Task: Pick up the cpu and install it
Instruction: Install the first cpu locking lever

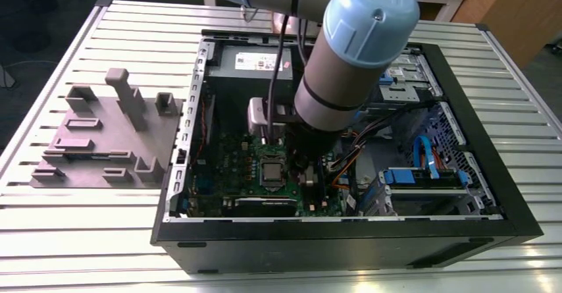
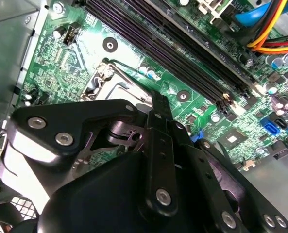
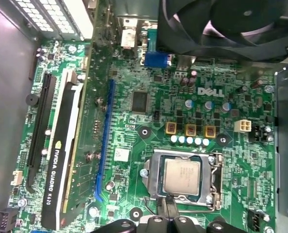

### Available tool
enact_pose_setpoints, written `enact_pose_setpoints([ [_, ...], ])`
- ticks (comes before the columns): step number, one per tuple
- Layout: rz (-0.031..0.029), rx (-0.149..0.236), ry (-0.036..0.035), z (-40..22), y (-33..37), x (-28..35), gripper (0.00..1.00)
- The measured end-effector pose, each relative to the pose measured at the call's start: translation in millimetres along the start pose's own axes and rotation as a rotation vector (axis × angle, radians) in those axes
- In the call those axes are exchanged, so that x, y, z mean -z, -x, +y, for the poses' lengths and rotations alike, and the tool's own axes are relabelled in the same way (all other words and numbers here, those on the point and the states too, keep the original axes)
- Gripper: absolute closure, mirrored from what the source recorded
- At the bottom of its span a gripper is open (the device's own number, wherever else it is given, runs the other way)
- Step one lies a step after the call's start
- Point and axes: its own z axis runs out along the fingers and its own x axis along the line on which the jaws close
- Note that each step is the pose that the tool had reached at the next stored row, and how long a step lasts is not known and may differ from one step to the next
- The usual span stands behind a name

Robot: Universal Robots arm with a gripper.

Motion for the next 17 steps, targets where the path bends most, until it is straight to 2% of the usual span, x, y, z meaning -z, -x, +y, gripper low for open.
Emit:
enact_pose_setpoints([
  [7, 0.0020, 0.011, 0.0004, -0.2, -2.9, -2.7, 0.89],
  [17, 0.0061, 0.034, 0.0011, -2.5, -3.4, -11.2, 0.89],
])
